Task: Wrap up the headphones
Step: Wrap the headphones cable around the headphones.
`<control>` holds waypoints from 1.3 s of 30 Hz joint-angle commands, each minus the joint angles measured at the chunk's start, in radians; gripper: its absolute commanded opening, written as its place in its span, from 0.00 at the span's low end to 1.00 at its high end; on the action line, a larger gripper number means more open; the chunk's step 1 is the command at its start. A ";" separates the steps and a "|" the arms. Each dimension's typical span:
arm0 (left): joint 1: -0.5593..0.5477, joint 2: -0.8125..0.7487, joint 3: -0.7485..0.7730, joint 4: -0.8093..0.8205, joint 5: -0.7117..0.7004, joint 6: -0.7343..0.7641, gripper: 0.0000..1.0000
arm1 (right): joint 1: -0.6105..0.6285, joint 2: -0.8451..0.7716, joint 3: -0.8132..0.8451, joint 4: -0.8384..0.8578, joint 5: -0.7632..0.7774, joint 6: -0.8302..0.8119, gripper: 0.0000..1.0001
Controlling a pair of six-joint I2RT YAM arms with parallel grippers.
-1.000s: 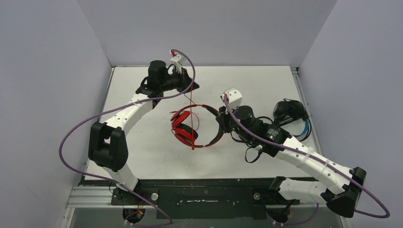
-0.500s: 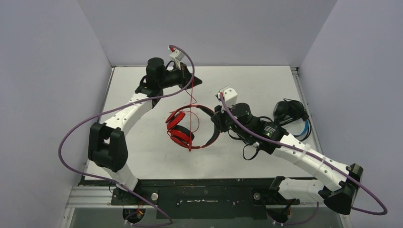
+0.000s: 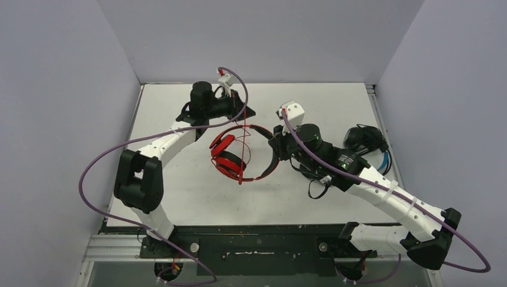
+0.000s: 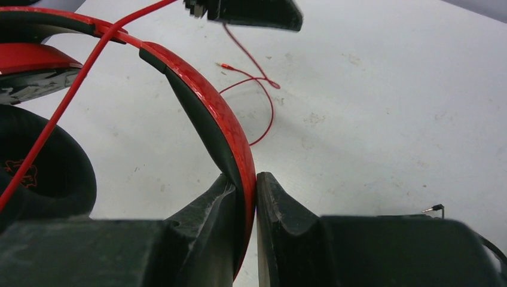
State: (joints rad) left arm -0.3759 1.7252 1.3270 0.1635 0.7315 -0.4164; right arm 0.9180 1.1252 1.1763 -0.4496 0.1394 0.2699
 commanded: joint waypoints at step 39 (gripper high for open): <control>-0.260 -0.631 -0.619 0.138 -0.228 -0.142 0.00 | -0.363 0.252 0.590 -0.152 0.547 0.241 0.00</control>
State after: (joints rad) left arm -0.6083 1.1824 0.6975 0.4610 0.5415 -0.6239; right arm 0.6510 1.3518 1.7435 -0.6350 0.7006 0.4576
